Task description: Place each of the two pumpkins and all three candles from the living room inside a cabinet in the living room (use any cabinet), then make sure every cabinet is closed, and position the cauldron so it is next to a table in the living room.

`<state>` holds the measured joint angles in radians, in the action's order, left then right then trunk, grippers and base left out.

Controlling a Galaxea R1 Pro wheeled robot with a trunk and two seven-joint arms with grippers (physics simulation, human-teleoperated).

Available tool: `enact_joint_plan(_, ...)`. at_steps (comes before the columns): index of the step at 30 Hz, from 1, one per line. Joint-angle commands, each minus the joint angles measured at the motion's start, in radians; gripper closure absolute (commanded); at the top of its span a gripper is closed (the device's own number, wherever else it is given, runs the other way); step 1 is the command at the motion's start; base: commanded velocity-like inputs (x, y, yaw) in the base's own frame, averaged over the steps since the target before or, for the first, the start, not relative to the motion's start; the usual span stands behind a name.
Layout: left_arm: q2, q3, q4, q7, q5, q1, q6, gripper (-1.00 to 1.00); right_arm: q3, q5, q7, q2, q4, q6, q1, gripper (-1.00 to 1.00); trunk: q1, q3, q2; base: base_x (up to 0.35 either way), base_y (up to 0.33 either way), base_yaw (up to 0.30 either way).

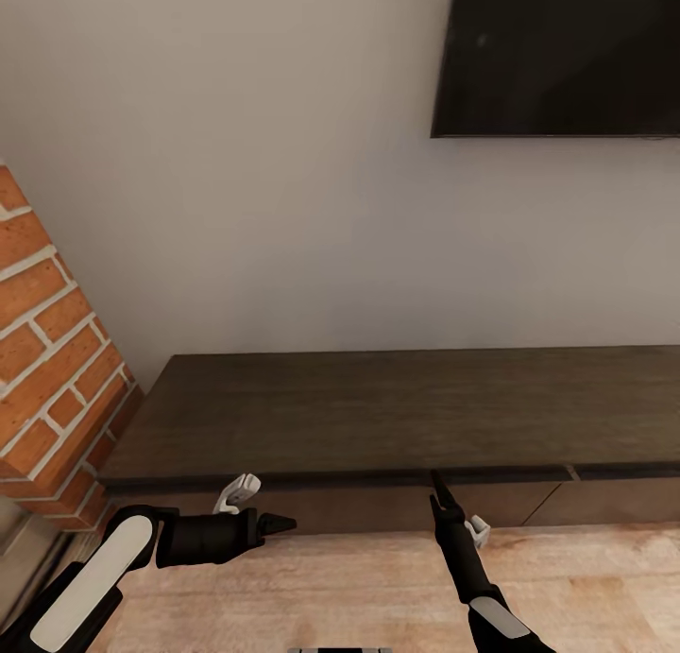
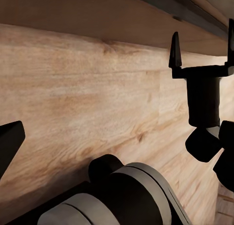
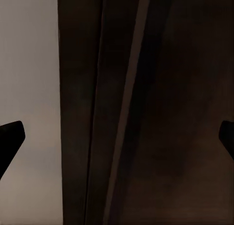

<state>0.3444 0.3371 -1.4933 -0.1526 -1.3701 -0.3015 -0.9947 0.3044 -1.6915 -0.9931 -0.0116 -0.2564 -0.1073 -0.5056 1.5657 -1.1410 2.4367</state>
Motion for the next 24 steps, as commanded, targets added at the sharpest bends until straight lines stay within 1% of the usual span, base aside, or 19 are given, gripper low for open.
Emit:
enact_joint_plan(1, 0.001, 0.001, -0.001, -0.01, -0.011, 0.0, -0.001, -1.0, 0.009, -0.005, -0.001, -0.001, 0.0, -0.01, -0.001, -1.0, 0.0, -0.001, 0.0, -0.005, 0.0, 0.0)
enact_joint_plan(2, 0.001, 0.001, -0.001, -0.01, -0.011, -0.001, -0.001, -1.0, 0.009, -0.005, -0.001, -0.001, 0.0, -0.011, -0.001, -1.0, 0.0, -0.001, 0.0, -0.003, 0.0, 0.0)
enact_joint_plan(3, 0.001, 0.001, -0.001, -0.01, -0.011, -0.001, -0.001, -1.0, 0.009, -0.005, -0.001, -0.001, 0.0, -0.011, -0.001, 1.0, 0.0, -0.001, 0.0, -0.002, 0.0, 0.0)
enact_joint_plan(11, 0.001, 0.001, 0.0, -0.011, -0.011, 0.0, -0.001, -1.0, 0.009, -0.005, -0.001, -0.001, 0.0, -0.011, -0.001, 1.0, 0.0, -0.001, 0.0, 0.04, 0.0, 0.0)
enact_joint_plan(24, 0.001, 0.001, -0.001, -0.011, -0.01, -0.001, -0.001, -1.0, 0.009, -0.005, -0.001, -0.001, 0.0, -0.011, -0.001, 1.0, 0.0, -0.001, 0.0, 0.003, 0.0, 0.0)
